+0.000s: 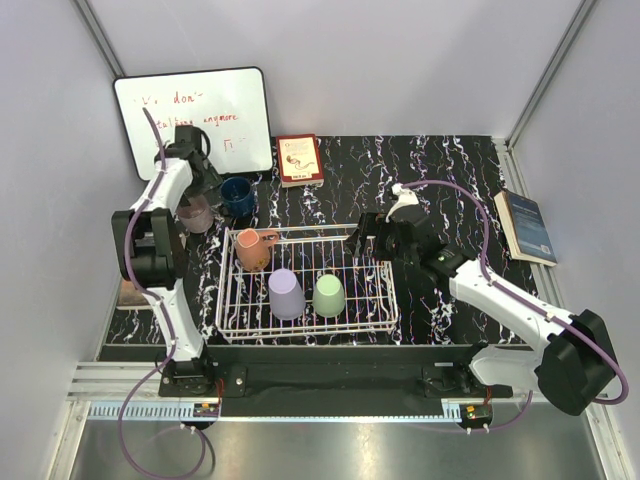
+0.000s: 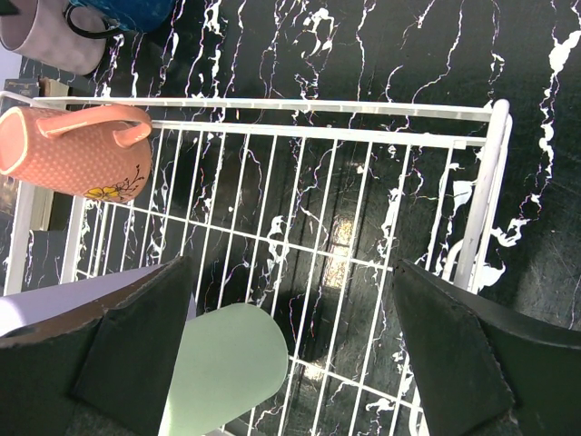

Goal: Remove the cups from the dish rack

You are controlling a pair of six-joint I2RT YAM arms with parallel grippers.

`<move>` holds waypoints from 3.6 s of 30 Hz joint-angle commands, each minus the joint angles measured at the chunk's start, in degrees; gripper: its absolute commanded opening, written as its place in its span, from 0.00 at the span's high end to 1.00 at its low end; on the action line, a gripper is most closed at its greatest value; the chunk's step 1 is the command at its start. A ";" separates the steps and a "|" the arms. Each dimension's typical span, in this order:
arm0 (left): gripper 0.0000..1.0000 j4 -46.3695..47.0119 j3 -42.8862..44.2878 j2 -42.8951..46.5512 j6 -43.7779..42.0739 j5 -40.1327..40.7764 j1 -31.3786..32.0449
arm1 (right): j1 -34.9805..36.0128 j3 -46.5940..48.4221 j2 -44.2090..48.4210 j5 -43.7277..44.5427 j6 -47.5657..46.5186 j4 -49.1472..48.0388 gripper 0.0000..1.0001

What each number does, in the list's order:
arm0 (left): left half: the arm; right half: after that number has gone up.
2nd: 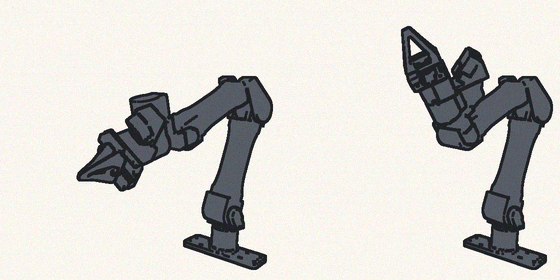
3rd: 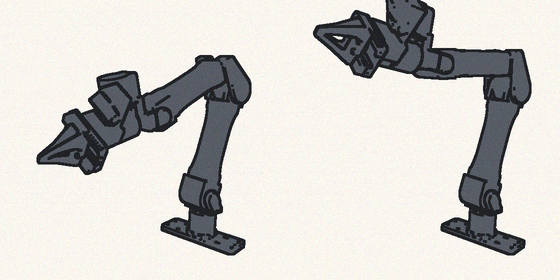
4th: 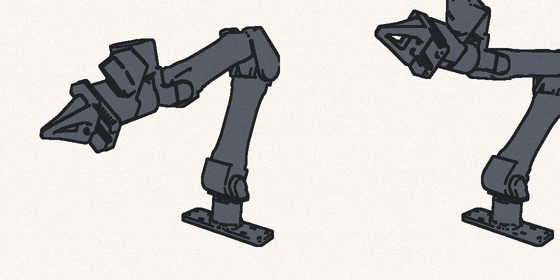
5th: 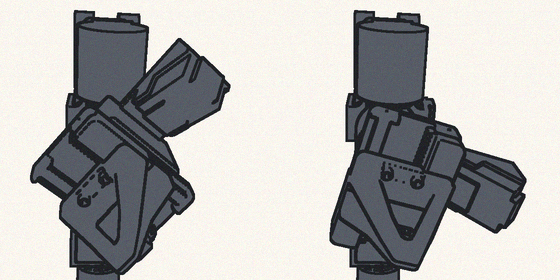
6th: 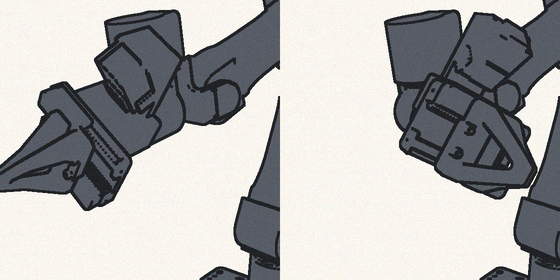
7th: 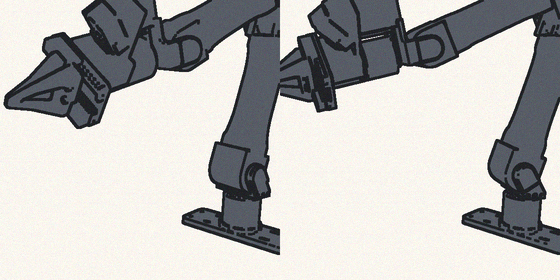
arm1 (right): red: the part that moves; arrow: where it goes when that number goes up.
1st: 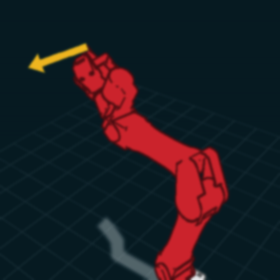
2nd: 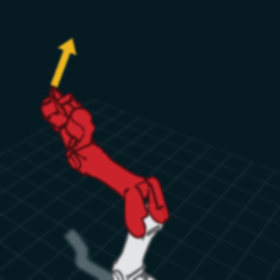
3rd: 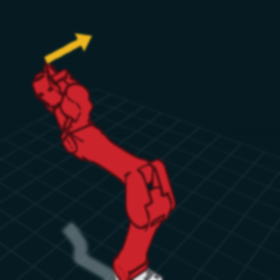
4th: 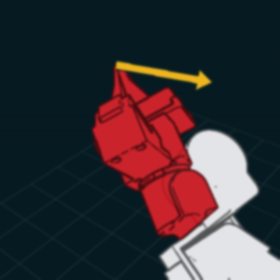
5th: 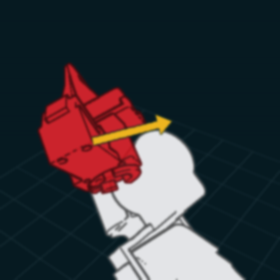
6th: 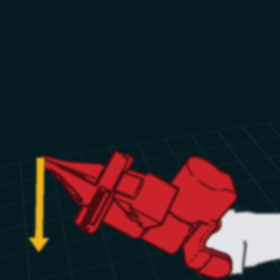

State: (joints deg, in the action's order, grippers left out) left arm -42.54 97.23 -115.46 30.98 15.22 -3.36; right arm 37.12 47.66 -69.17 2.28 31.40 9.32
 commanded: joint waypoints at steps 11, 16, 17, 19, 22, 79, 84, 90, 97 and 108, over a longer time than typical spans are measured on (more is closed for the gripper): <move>0.12 0.80 -9.33 26.40 5.05 13.76 5.27 | 0.14 3.05 0.44 6.24 -2.66 4.65 0.00; 0.01 0.80 -19.79 36.69 4.88 23.09 23.02 | 0.58 3.41 0.35 8.26 -0.65 4.39 0.01; 0.01 0.80 -20.58 37.14 4.70 22.84 24.78 | 0.58 3.32 0.35 8.09 -0.46 3.95 0.00; 0.01 -0.95 -21.47 37.85 5.14 21.44 28.57 | 0.76 3.14 -0.18 8.09 0.33 3.95 0.00; 0.01 -1.66 -23.05 39.08 6.63 19.41 30.86 | 1.63 3.14 -0.44 10.10 1.38 4.56 0.00; 1.00 1.58 -32.80 35.99 4.79 7.02 33.24 | 7.00 0.77 -0.62 10.72 1.03 5.88 0.00; 1.00 3.61 -33.86 40.57 3.74 4.47 33.33 | 6.91 0.68 -0.44 11.69 2.17 6.06 0.00; 1.00 4.22 -32.20 46.37 3.73 -0.19 33.33 | 7.00 0.68 0.61 13.01 6.82 6.15 0.00; 1.00 13.00 -34.90 53.49 3.30 -6.51 33.41 | 6.91 -4.85 8.68 11.27 9.39 -3.23 0.00; 1.00 35.59 -44.84 61.05 9.70 -21.17 33.33 | 6.82 -6.88 15.64 -2.00 6.83 -16.60 0.04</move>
State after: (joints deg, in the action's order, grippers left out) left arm -23.68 53.93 -56.60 36.80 4.08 29.78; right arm 43.88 41.15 -54.72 7.81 38.65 2.85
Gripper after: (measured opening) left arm 0.730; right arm 0.980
